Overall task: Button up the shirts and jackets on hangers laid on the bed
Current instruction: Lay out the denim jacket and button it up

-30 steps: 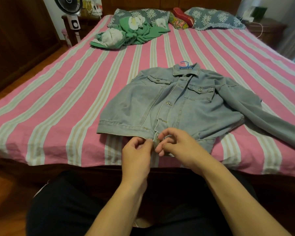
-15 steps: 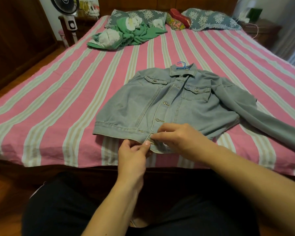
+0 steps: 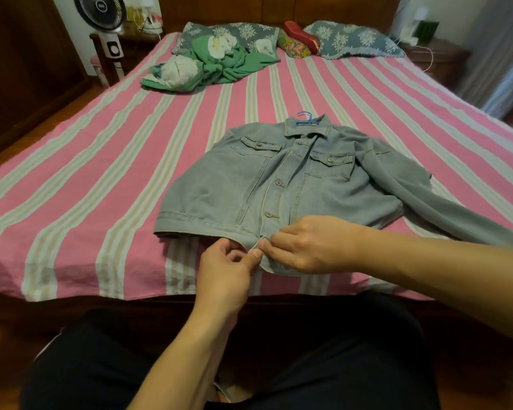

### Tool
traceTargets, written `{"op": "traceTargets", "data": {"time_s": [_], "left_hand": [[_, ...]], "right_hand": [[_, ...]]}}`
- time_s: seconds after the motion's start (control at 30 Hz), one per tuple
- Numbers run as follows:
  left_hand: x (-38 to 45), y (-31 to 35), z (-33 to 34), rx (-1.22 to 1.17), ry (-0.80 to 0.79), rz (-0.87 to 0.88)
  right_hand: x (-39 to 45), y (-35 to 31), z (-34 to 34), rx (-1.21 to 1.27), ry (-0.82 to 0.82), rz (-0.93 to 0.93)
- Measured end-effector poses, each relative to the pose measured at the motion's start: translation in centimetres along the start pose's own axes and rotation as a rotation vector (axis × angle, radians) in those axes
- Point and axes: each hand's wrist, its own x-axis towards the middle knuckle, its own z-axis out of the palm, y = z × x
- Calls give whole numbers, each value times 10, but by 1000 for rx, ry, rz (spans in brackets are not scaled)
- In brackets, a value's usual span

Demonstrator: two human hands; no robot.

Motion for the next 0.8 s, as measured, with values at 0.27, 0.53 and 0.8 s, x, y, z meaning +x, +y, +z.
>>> {"op": "traceTargets", "data": {"time_s": [0.27,0.53,0.8], "left_hand": [[-9,-7,3,-271,-12,-67],[-10,-12,11,-392,65,-118],[-7,16,0,-381,40,-32]], "right_hand": [[-5,-17,19,73,206,235],[-2,-54,30,424,309,783],[-65,-57,28,269,-99,1216]]}}
